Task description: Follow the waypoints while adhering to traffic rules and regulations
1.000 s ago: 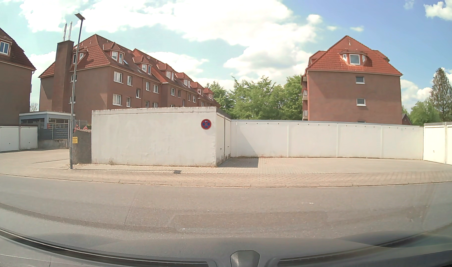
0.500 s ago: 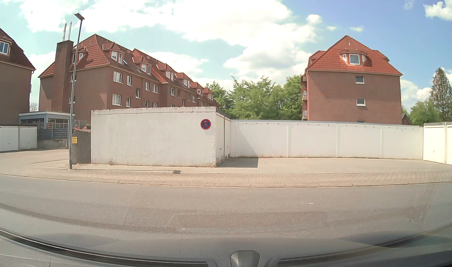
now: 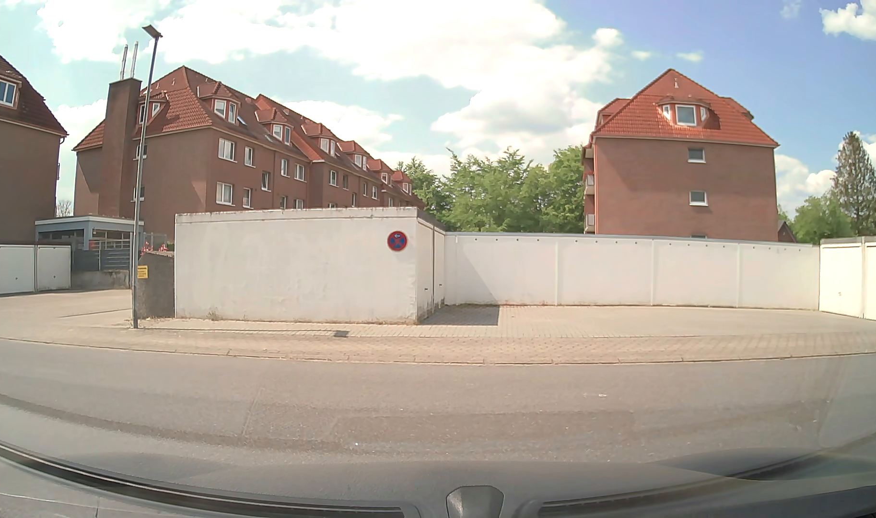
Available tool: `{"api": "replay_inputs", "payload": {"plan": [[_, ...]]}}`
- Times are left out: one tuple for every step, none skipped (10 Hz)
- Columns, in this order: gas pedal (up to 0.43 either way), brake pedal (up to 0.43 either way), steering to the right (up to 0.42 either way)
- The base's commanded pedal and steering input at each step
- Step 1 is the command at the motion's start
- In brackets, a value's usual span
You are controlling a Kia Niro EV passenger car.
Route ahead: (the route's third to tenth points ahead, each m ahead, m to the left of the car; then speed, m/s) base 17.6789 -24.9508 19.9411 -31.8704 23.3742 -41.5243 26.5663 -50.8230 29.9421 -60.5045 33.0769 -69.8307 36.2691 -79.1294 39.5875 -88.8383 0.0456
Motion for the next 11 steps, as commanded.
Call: {"api": "replay_inputs", "payload": {"plan": [[0.0, 0.067, 0.356], [0.0, 0.067, 0.364], [0.0, 0.067, 0.377], [0.0, 0.073, 0.392], [0.0, 0.085, 0.42], [0.0, 0.091, 0.457], [0.0, 0.091, 0.489], [0.0, 0.091, 0.55], [0.0, 0.122, 0.608], [0.0, 0.122, 0.646], [0.0, 0.116, 0.685]]}}
